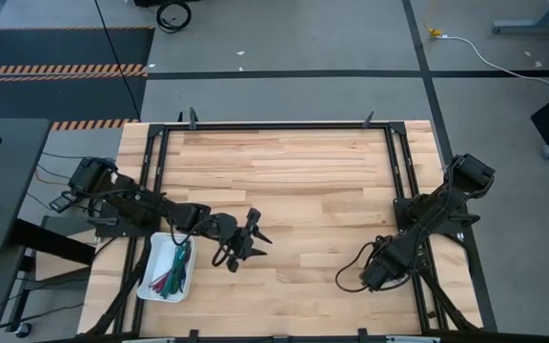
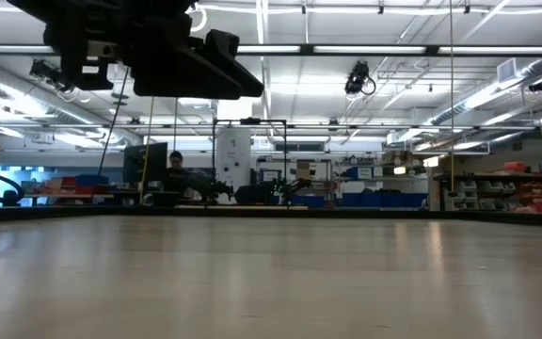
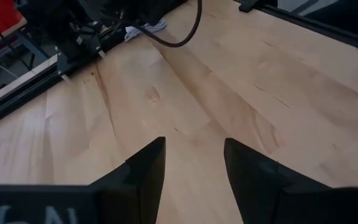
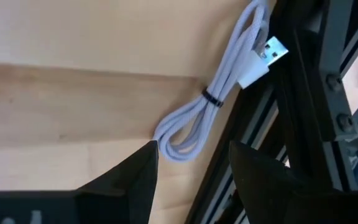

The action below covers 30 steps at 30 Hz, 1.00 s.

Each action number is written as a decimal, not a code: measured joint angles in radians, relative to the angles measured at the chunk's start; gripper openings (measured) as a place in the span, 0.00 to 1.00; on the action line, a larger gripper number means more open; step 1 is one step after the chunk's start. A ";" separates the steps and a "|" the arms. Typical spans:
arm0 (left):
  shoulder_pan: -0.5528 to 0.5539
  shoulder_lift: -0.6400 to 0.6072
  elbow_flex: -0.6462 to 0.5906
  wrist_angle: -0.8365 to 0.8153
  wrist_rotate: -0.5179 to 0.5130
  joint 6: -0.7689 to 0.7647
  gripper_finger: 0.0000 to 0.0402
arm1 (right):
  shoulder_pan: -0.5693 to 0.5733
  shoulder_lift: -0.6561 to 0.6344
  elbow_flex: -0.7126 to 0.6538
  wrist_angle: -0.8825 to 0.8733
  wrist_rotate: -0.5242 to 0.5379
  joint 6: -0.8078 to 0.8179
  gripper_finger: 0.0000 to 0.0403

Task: Pick and place USB-C Cables
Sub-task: Put the white charger cable into the white bin

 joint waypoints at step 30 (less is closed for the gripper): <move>-0.015 0.000 0.000 -0.031 -0.001 -0.028 0.43 | -0.001 -0.002 -0.128 0.101 0.014 0.001 0.39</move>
